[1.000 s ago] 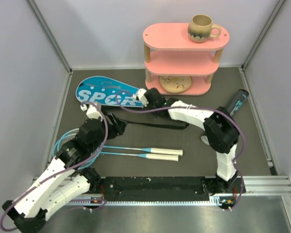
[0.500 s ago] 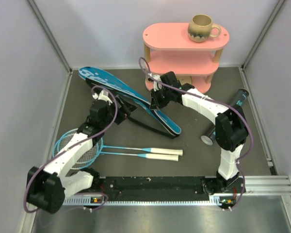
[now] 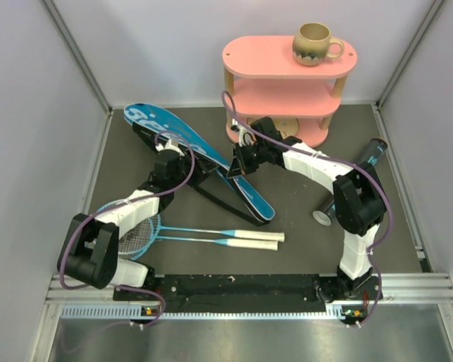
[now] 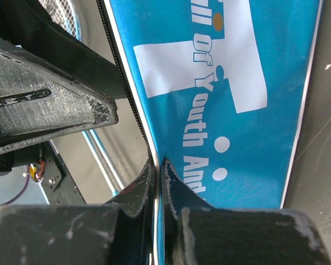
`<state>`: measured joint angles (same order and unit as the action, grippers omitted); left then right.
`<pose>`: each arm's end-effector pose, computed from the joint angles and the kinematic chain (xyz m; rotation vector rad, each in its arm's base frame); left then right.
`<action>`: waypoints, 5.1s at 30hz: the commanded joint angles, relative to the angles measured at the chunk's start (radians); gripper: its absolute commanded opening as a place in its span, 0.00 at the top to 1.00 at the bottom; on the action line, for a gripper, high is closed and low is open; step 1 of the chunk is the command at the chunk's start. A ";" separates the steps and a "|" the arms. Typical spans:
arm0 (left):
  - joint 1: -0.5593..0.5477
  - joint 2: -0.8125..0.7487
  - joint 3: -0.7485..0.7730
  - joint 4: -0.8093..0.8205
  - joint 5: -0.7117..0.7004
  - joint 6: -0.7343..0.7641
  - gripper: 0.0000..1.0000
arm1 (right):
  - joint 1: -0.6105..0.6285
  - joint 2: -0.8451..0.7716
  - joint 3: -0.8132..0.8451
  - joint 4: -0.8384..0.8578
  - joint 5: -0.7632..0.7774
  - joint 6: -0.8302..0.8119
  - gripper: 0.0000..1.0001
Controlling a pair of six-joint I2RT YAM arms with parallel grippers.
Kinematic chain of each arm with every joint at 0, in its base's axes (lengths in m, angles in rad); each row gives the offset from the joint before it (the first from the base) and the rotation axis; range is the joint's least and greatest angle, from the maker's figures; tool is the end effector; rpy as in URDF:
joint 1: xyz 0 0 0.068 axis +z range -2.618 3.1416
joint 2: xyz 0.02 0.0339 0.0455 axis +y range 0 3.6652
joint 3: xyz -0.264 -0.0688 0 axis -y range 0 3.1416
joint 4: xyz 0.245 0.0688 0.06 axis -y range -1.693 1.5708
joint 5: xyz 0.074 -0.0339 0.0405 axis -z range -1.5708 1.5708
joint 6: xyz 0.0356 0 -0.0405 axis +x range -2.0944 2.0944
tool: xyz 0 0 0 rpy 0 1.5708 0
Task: Pack up the badminton gear
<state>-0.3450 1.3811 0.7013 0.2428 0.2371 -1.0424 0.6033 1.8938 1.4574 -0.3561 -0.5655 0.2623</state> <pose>0.2766 -0.1083 0.2194 -0.5878 2.0992 -1.0838 0.3385 0.2564 0.2406 -0.7045 2.3689 1.0693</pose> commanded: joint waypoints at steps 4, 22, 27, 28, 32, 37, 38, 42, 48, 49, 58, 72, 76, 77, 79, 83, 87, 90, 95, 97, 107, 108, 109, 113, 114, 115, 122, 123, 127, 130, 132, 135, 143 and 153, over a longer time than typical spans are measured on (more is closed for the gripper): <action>0.006 0.042 0.009 0.145 0.028 -0.016 0.46 | -0.004 -0.067 -0.020 0.167 -0.091 0.106 1.00; 0.003 -0.082 -0.103 0.131 0.025 -0.011 0.52 | -0.005 -0.062 -0.034 0.189 -0.083 0.135 1.00; 0.003 -0.011 -0.085 0.173 0.068 -0.034 0.48 | -0.005 -0.067 -0.046 0.198 -0.089 0.143 1.00; 0.003 0.004 -0.079 0.184 0.073 -0.039 0.47 | -0.005 -0.068 -0.048 0.201 -0.091 0.144 1.00; -0.002 0.033 -0.060 0.188 0.076 -0.047 0.45 | -0.005 -0.068 -0.057 0.206 -0.094 0.146 1.00; -0.011 0.061 -0.033 0.199 0.068 -0.045 0.39 | 0.003 -0.065 -0.057 0.206 -0.090 0.141 1.00; -0.015 0.065 -0.028 0.200 0.070 -0.044 0.36 | 0.004 -0.064 -0.057 0.206 -0.088 0.141 1.00; -0.028 0.085 0.001 0.178 0.053 -0.033 0.30 | 0.013 -0.064 -0.060 0.206 -0.086 0.138 1.00; -0.029 0.101 0.021 0.132 0.019 0.011 0.62 | 0.018 -0.085 -0.060 0.194 -0.047 0.132 1.00; -0.029 0.079 0.017 0.098 0.002 0.030 0.66 | 0.018 -0.091 -0.058 0.190 -0.021 0.124 1.00; -0.029 -0.083 0.035 -0.157 -0.228 0.337 1.00 | 0.018 -0.137 -0.086 0.195 0.267 0.219 1.00; -0.084 -0.151 0.181 -0.270 -0.150 0.415 1.00 | 0.174 -0.032 0.041 0.111 0.545 0.020 0.75; -0.097 -0.142 0.181 -0.257 -0.147 0.401 1.00 | 0.176 0.046 0.113 0.098 0.562 0.003 0.55; -0.098 -0.139 0.179 -0.252 -0.150 0.398 1.00 | 0.174 0.060 0.153 0.095 0.562 0.000 0.53; -0.100 -0.133 0.172 -0.252 -0.163 0.400 1.00 | 0.173 0.086 0.187 0.083 0.621 -0.009 0.55; -0.100 -0.125 0.145 -0.255 -0.226 0.400 1.00 | 0.155 0.093 0.213 0.107 0.577 0.028 1.00; -0.095 -0.100 0.126 -0.272 -0.311 0.337 0.98 | 0.127 0.058 0.114 0.264 0.419 0.098 1.00; -0.078 -0.082 0.122 -0.266 -0.320 0.309 0.57 | 0.122 0.051 0.081 0.302 0.382 0.104 1.00; -0.058 -0.030 0.168 -0.226 -0.318 0.297 0.27 | 0.124 0.047 0.058 0.322 0.336 0.103 1.00; -0.055 0.007 0.194 -0.227 -0.315 0.304 0.25 | 0.124 0.038 0.051 0.336 0.325 0.106 1.00; -0.019 0.118 0.374 -0.307 -0.325 0.350 0.19 | 0.121 0.027 0.040 0.332 0.312 0.089 1.00; -0.017 0.118 0.380 -0.309 -0.317 0.363 0.18 | 0.122 0.027 0.040 0.332 0.311 0.083 1.00; -0.015 0.116 0.386 -0.309 -0.326 0.375 0.18 | 0.121 0.027 0.040 0.330 0.311 0.080 1.00; -0.006 0.139 0.414 -0.326 -0.360 0.406 0.17 | 0.119 0.027 0.047 0.333 0.286 0.078 1.00; 0.004 0.162 0.428 -0.342 -0.355 0.412 0.24 | 0.121 0.025 0.049 0.335 0.280 0.080 1.00; 0.009 0.171 0.440 -0.384 -0.349 0.416 0.28 | 0.118 0.024 0.052 0.336 0.280 0.080 1.00; 0.043 0.113 0.428 -0.395 -0.309 0.542 0.80 | 0.079 0.057 0.069 0.341 0.247 0.078 1.00; 0.047 0.104 0.428 -0.405 -0.314 0.553 0.84 | 0.072 0.060 0.072 0.339 0.242 0.077 1.00; 0.055 0.046 0.397 -0.416 -0.320 0.578 1.00 | 0.062 0.073 0.087 0.333 0.240 0.071 1.00; 0.055 -0.002 0.400 -0.477 -0.442 0.515 1.00 | 0.052 0.091 0.118 0.300 0.262 0.037 1.00; 0.055 -0.033 0.411 -0.531 -0.505 0.495 1.00 | 0.052 0.113 0.144 0.260 0.302 -0.026 1.00; 0.055 -0.053 0.428 -0.542 -0.442 0.490 1.00 | 0.053 0.129 0.170 0.240 0.282 -0.067 1.00; 0.058 -0.019 0.350 -0.488 -0.352 0.391 0.95 | 0.052 0.071 0.069 0.393 0.155 0.054 1.00; 0.061 0.053 0.280 -0.350 -0.190 0.367 0.44 | 0.059 0.064 0.041 0.405 0.151 0.051 1.00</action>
<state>-0.2882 1.4193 0.9783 -0.2169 -0.0441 -0.6670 0.6628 2.0079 1.4986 -0.0315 -0.3950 0.3016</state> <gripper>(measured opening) 0.521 0.018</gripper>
